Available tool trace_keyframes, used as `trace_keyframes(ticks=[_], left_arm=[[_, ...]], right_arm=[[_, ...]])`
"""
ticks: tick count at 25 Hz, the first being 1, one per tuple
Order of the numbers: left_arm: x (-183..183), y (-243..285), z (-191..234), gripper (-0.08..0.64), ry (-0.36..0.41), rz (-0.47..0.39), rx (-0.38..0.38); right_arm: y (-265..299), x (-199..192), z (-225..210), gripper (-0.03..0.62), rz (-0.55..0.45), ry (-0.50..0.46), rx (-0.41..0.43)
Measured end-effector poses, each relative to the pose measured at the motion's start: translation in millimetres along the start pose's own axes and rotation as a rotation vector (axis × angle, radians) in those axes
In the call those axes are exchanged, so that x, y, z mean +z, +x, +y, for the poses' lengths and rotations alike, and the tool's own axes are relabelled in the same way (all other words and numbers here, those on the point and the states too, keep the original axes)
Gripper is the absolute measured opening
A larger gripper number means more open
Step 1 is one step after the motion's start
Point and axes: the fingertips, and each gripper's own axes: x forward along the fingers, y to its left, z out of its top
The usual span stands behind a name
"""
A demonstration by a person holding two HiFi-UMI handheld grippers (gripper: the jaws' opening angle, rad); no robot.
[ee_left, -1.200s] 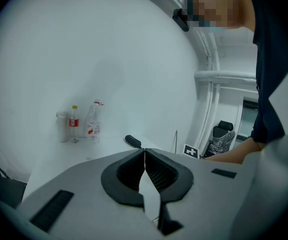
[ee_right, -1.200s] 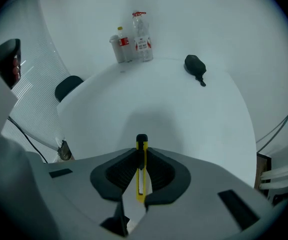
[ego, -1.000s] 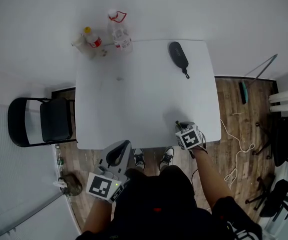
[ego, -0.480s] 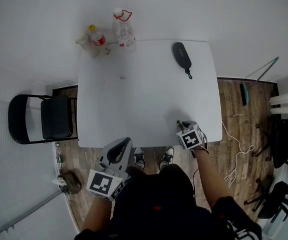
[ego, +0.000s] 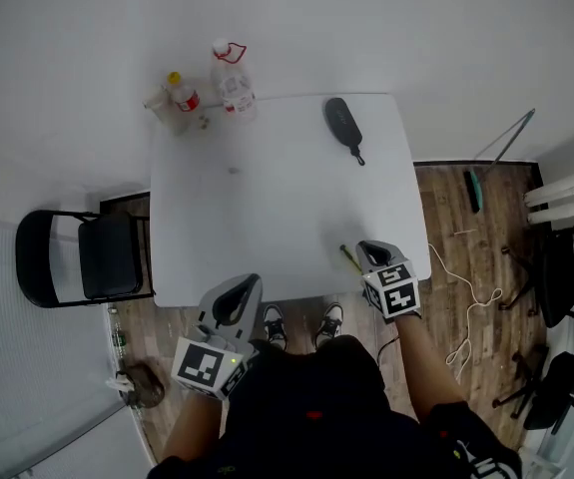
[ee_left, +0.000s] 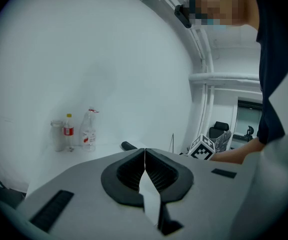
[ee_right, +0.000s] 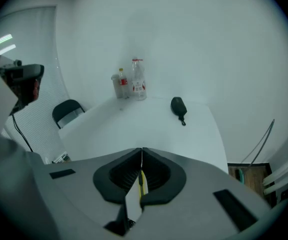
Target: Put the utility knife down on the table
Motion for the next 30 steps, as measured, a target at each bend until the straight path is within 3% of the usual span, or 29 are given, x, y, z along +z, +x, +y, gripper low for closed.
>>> trace_keyframes(ticks=[6, 11, 17, 23, 30], left_arm=[[19.3, 5.5, -17.8, 0.023, 0.027, -0.056, -0.071], [46.2, 5.8, -31.8, 0.023, 0.041, -0.119, -0.126], [81.8, 1.7, -49.4, 0.023, 0.093, -0.18, -0.183], [104.5, 3.1, -56.5, 0.023, 0.132, -0.219, -0.195], [112.5, 4.1, -63.4, 0.023, 0.166, -0.238, -0.197]], right_arm=[[-75.3, 52.8, 3.9, 0.023, -0.211, 0.013, -0.037], [-144.8, 98.0, 21.3, 0.023, -0.453, 0.013, -0.028], [-213.4, 131.2, 30.1, 0.021, -0.66, -0.006, -0.095], [-256.4, 143.2, 30.0, 0.021, -0.741, -0.054, -0.176], [-267.7, 144.9, 32.6, 0.021, -0.766, -0.051, -0.164]])
